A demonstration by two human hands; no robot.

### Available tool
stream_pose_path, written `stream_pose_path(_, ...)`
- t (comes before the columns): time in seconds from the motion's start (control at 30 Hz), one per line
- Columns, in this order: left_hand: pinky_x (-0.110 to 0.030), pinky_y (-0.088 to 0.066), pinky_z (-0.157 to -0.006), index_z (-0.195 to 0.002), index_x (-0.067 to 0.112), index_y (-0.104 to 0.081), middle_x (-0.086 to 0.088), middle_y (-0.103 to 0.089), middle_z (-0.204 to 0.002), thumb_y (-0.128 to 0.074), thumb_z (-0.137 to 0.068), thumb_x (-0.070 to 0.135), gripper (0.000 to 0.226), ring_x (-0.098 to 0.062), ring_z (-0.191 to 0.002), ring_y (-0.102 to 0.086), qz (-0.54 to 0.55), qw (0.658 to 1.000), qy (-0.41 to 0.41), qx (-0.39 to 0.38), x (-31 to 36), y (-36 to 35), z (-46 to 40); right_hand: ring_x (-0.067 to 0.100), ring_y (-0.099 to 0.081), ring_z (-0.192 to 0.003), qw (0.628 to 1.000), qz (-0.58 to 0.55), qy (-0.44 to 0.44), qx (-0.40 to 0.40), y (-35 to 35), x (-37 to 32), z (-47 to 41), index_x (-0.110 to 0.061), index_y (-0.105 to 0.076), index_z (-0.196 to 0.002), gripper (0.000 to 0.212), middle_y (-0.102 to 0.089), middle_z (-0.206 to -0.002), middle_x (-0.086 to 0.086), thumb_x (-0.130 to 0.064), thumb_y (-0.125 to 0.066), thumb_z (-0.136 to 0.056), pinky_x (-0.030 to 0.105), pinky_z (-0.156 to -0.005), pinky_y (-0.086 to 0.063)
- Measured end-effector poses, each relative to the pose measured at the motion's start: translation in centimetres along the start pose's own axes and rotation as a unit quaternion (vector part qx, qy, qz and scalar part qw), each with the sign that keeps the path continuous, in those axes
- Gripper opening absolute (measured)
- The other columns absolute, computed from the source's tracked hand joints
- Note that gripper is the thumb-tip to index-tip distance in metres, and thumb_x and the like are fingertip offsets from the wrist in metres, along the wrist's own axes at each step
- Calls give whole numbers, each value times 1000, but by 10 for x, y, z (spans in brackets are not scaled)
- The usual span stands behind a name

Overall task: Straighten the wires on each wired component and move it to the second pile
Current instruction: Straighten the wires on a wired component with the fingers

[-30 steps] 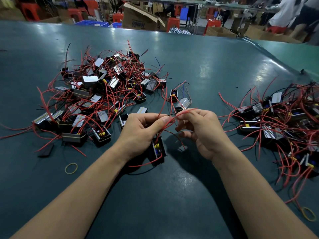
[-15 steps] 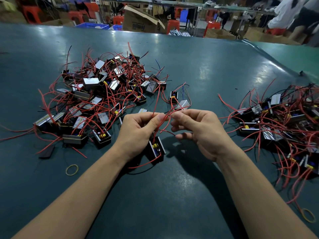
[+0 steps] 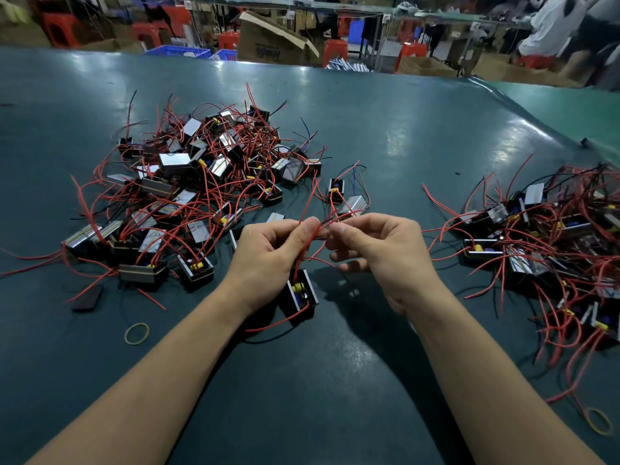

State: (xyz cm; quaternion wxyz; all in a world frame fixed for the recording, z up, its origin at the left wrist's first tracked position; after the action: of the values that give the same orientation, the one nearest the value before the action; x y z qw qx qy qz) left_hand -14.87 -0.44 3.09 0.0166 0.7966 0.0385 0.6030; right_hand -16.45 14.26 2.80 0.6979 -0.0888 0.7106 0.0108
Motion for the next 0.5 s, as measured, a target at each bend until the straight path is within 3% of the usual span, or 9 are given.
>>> stream_pose_path(0.07,-15,-31,-49,-87,10,-75,-4,-45,-58,-56,-85,36,32,-5,-50,-37,-10,1000,-12,1,2,0,0,16,-66,-54,1000,0,8,1,0,-2,0,-9,-70,-77,10,-73,-71,9,-5,-69,-86,22,-45,-50)
stream_pose_path(0.2,-15,-33,-50,-91,10,-75,8,-48,-53,-59,-82,36,32,-4,-50,-39,-8,1000,-9,6,1,2,-1,15,-67,-60,999,16,28,3,1,-7,1,-12,-73,-82,9,-74,-71,6,-6,-68,-87,21,-45,-48)
stream_pose_path(0.33,-27,-38,-61,-88,9,-77,-24,-62,-69,-61,-80,40,35,-14,-63,-48,-31,999,-8,-7,2,1,1,10,-57,-53,999,10,22,30,5,-7,0,-11,-73,-81,7,-68,-63,1,-12,-70,-86,20,-42,-43)
stream_pose_path(0.37,-27,-38,-61,-88,7,-76,-25,-62,-70,-61,-79,41,38,-13,-63,-48,-37,999,-7,-16,2,0,2,8,-54,-51,999,3,17,35,6,-7,-1,-9,-72,-81,7,-65,-61,-1,-10,-70,-86,20,-41,-41)
stream_pose_path(0.43,-20,-37,-57,-90,1,-74,-16,-61,-63,-61,-81,38,40,-8,-59,-48,-39,999,3,-35,0,-4,3,7,-51,-48,999,2,15,49,9,-6,-2,-7,-69,-78,9,-61,-57,-3,-8,-69,-87,19,-39,-40)
stream_pose_path(0.5,-13,-34,-52,-90,-2,-72,7,-54,-52,-63,-88,27,30,-2,-50,-43,-41,998,17,-40,-5,-4,2,6,-51,-46,997,8,24,68,11,-6,-2,-6,-67,-75,13,-59,-56,-2,-7,-68,-88,20,-38,-41)
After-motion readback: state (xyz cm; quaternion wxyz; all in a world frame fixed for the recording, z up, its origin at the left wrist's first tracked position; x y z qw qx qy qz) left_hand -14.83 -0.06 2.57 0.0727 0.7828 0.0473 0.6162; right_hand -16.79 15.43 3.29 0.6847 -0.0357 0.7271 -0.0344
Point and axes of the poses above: each hand's wrist, its own z-axis away from the middle knuckle, its own y-axis out of the back of the hand, x = y × z, the point moved 8 cm from there along -z, towards the middle knuckle
